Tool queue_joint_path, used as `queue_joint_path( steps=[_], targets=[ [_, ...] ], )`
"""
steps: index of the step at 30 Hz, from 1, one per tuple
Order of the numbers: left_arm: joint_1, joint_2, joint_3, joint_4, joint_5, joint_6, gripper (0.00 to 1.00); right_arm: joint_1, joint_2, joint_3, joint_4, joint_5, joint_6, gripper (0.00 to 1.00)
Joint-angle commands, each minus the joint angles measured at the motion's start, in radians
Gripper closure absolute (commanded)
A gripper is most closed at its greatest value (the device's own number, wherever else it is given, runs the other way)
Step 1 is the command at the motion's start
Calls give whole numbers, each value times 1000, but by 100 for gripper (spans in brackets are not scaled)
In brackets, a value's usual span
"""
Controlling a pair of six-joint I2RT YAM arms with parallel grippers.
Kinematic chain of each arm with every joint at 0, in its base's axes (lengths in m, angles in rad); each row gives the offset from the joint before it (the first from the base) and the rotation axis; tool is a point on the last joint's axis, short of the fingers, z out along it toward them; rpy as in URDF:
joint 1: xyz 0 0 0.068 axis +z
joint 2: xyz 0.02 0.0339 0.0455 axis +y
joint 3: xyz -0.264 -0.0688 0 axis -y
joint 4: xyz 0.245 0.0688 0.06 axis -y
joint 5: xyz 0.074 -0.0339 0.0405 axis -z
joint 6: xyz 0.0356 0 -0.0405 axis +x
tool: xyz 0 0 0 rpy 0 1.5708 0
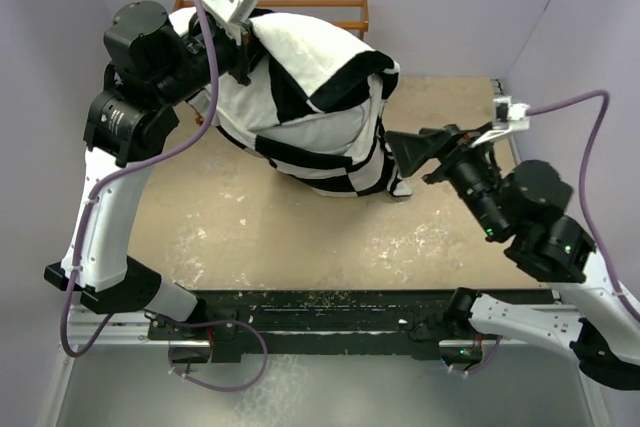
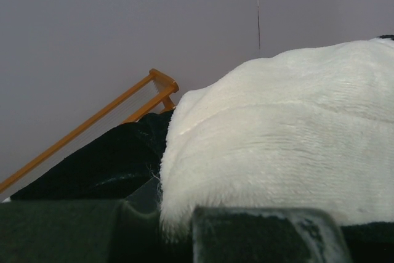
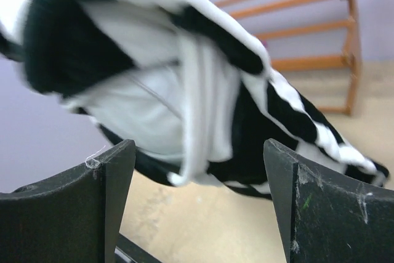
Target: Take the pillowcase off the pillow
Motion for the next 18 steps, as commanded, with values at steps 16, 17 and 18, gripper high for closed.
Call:
queue_joint_path(
  steps=[16,17,18],
  targets=[
    [-1,-7,45,22,-58,26,100,131,340,305,114,-27,-424,10],
    [-1,-7,43,22,-57,28,100,131,338,297,87,-18,-456,10],
    [-1,-7,44,22,-56,29,100,130,338,289,86,-3,-476,9]
  ],
)
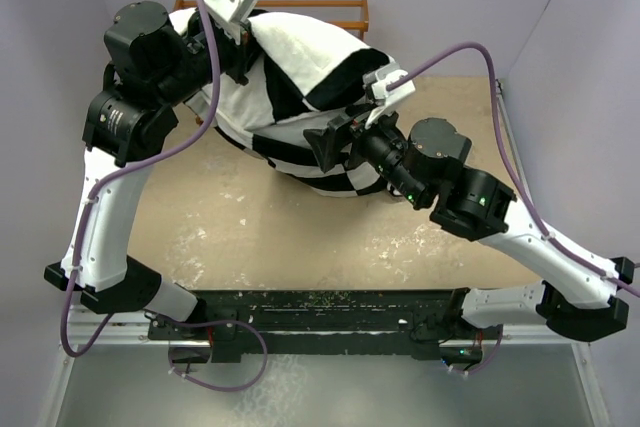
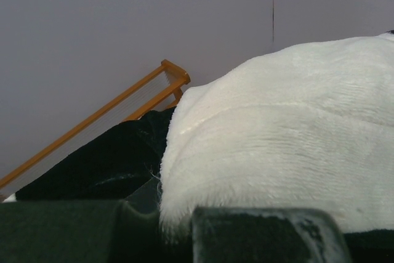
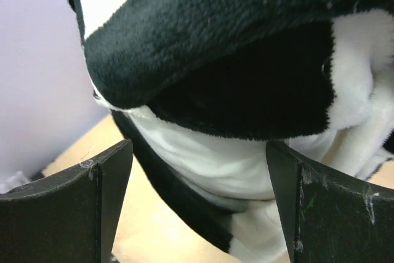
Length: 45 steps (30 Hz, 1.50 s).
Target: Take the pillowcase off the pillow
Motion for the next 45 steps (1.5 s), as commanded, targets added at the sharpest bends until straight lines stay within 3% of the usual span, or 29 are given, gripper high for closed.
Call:
queue_joint_path(
  steps=[1,9,16,19,22,24,27,28,30,37,42,45],
  targets=[
    [-2,-8,39,49,-4,10,100,3,-33,11,-3,134,-168,9],
    [-2,-8,39,43,23,-2,100,2,6,45,-6,186,-279,4],
    [-2,-3,54,32,56,-6,100,0,86,42,86,105,-342,3],
    [-2,6,72,19,82,-19,100,0,111,41,163,-19,-355,8],
    [-2,3,78,12,105,-30,100,-1,115,20,272,-107,-341,22],
    [-2,-9,70,18,118,-25,81,-16,107,-3,343,-126,-310,48],
    [-2,-53,17,47,139,1,35,-72,95,-22,405,-145,-226,90],
    [-2,-73,-6,59,145,9,22,-92,95,-22,412,-155,-195,99],
    [-2,-116,-51,80,159,31,6,-127,95,-20,414,-186,-142,100],
    [-2,-307,-240,210,177,179,0,-161,193,102,332,-141,-47,100],
    [-2,-452,-463,334,156,328,5,-161,296,250,251,-101,37,100],
    [-2,-465,-511,239,225,395,7,-160,343,297,272,-88,96,100]
  ],
)
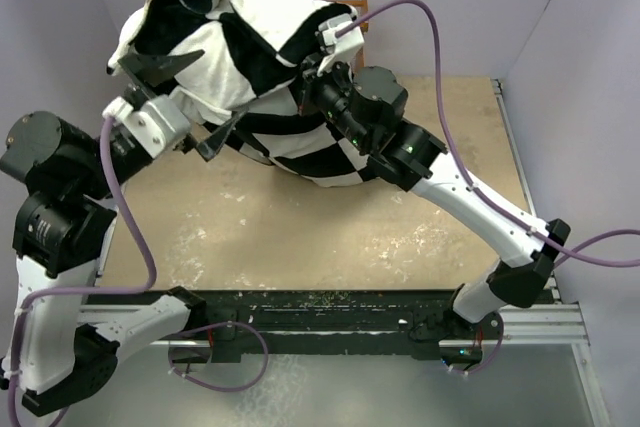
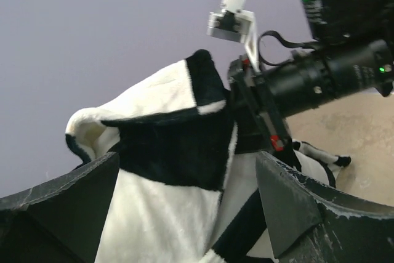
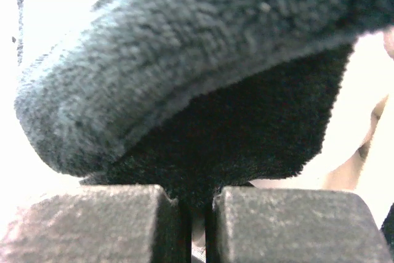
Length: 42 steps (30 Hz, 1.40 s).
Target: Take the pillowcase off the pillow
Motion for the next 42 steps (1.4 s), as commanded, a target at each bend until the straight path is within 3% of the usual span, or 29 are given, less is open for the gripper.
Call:
queue_joint_path(
  steps=[1,4,10,15,18,24,27,34,39,42],
  targets=[
    [-3,3,-72,-35,76,156,7,-5,35,110,68,30,142,100],
    [-4,20,-110,-74,61,218,8,-1,45,112,99,-16,199,100],
    [-3,33,-188,25,-24,285,9,15,51,116,112,-55,245,100],
    [-3,48,-219,90,-86,311,16,15,48,84,142,-104,278,100],
    [-3,61,-222,130,-157,321,29,16,43,59,159,-120,288,100],
    [-3,54,-231,220,-229,342,64,17,-5,-34,204,-127,286,100],
    [-3,57,-224,241,-231,333,73,17,-12,-53,218,-149,291,100],
    [-3,72,-183,283,-225,254,85,54,-18,-115,240,-134,274,100],
    [-3,121,-28,166,-142,131,80,117,-6,-196,251,-54,240,100],
    [-3,146,38,119,-99,47,82,177,24,-237,248,-11,213,100]
  ],
)
